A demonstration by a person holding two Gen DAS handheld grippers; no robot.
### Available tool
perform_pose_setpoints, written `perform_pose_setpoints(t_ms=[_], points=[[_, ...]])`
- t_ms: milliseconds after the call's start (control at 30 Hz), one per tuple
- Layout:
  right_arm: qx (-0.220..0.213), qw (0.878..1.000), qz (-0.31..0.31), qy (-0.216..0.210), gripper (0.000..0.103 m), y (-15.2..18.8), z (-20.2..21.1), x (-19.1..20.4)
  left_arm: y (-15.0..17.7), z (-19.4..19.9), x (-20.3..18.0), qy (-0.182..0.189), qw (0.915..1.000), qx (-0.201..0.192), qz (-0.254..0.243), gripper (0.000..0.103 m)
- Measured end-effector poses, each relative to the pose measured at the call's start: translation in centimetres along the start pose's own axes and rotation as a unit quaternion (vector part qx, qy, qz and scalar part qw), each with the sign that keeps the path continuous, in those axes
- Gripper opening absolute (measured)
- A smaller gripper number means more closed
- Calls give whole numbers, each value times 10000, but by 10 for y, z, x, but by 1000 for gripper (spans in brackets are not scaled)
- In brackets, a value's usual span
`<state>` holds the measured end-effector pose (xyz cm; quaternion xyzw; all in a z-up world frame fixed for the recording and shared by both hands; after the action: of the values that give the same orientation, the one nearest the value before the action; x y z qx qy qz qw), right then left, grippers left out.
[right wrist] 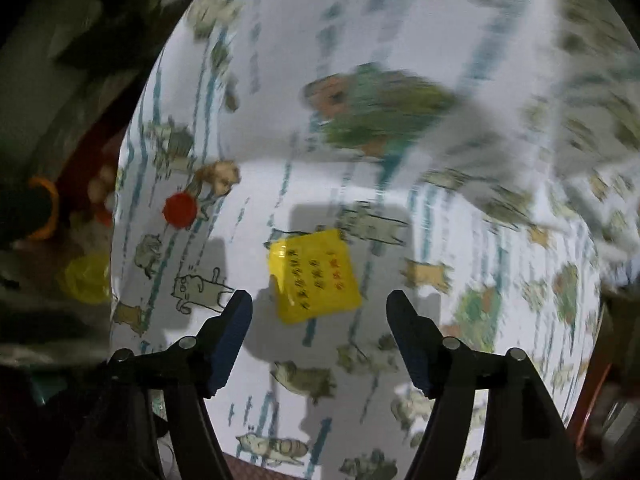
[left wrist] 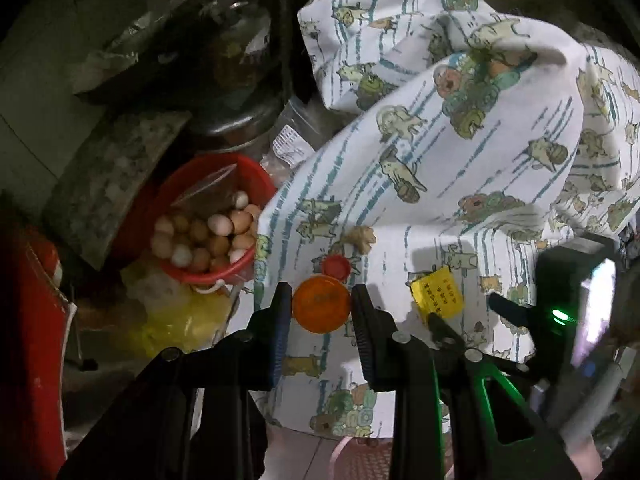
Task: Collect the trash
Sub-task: 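Grasp the orange bottle cap with the left gripper while the right gripper grasps the yellow packet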
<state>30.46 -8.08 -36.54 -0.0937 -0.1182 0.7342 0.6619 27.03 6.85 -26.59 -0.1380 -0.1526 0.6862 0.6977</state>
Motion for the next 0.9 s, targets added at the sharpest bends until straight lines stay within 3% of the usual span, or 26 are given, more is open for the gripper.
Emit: perform_pose_setpoints(t_ms=[167,267,367,433,467,600,767,900], points=[[396,9986,-237,242,72,-13,-37,5,-5,4,8,146,9998,-40,110,29],[370,9982,-146,442,72,-18,-48,6,-6,5,12,96,9999,-63,124,29],[390,9984,-260,312,71,-24,-51,2,-6,4,14,199,9996,-24,211,29],[453,9981,-405,111,64,-25,-52,-3,-7,5,15,180,9996,-46,205,29],[461,9977,-495,13,52,-25,-52,-6,-7,6,15,154,9996,-67,208,29],[406,9976,-560,-7,34,-23,-46,-16,-7,8,17,181,9995,-88,236,29],[160,9973,-707,-141,34,-7,-20,-37,-7,11,14,90,9998,-143,126,29],[-217,9949,-877,-453,34,9,27,-53,-4,16,12,182,9995,-195,148,29]])
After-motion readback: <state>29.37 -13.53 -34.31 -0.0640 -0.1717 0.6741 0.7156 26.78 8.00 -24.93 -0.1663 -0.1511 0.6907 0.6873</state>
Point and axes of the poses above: each gripper's, at about its wrist camera, not at the fingertips, and z roughly against the way its jaws point, x to its left, y to its underside, the point moved 1 cm from there along -z, roughly the way its jaws point, and after that the axes turned 8 degrees about -z, right-handed, at the moved point
